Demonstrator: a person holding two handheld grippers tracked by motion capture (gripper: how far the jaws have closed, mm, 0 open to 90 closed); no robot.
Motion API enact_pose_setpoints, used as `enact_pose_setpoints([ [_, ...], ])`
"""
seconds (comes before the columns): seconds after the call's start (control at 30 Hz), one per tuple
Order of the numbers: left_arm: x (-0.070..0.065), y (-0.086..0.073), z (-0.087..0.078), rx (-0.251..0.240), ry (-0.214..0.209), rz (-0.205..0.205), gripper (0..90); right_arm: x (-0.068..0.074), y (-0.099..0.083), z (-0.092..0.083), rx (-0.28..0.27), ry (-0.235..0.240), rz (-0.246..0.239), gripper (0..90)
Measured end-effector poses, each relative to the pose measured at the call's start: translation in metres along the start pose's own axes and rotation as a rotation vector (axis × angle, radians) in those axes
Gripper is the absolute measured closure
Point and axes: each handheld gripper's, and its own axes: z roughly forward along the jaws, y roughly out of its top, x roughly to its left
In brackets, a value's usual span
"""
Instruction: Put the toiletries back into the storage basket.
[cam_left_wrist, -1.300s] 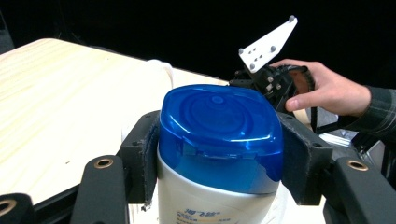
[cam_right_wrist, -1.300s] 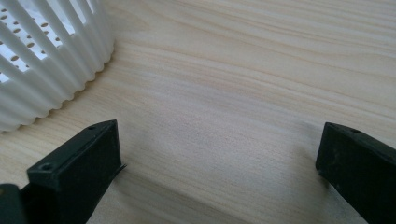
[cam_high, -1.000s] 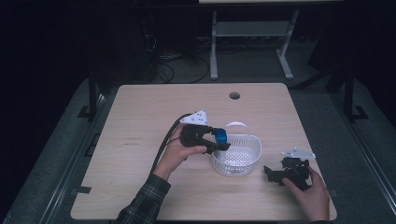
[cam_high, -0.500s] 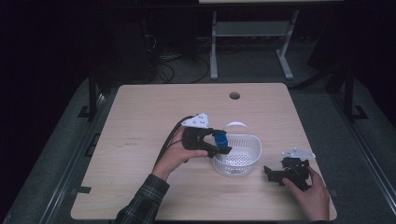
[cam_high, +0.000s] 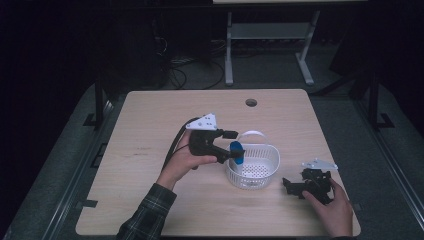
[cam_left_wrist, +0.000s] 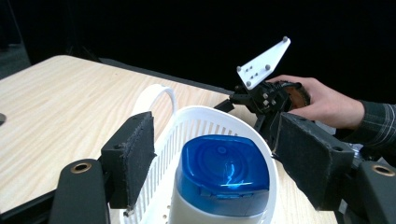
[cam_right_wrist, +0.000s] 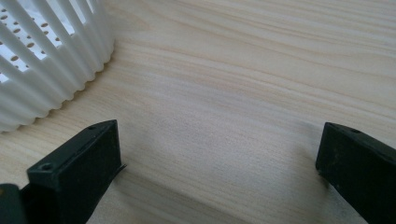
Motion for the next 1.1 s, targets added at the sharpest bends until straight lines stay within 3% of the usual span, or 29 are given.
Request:
enact_pose_setpoints([
  [0.23, 0.003, 0.007, -0.018, 0.001, 0.033, 0.000, 27.1, 0.000, 0.000, 0.000, -0.001, -0.001, 0.002, 0.0],
  [0.5, 0.004, 0.002, -0.038, 0.033, 0.103, -0.008, 25.8, 0.000, 0.000, 0.000, 0.000, 0.000, 0.003, 0.0],
  [0.73, 0.004, -0.009, -0.063, 0.066, 0.180, -0.024, 24.9, 0.000, 0.000, 0.000, -0.002, 0.000, 0.004, 0.0],
  [0.87, 0.004, -0.014, -0.071, 0.081, 0.207, -0.027, 24.9, 0.000, 0.000, 0.000, -0.001, -0.001, 0.003, 0.0],
  [1.1, 0.002, -0.029, -0.086, 0.128, 0.291, -0.027, 24.9, 0.000, 0.000, 0.000, -0.001, 0.000, 0.002, 0.0],
])
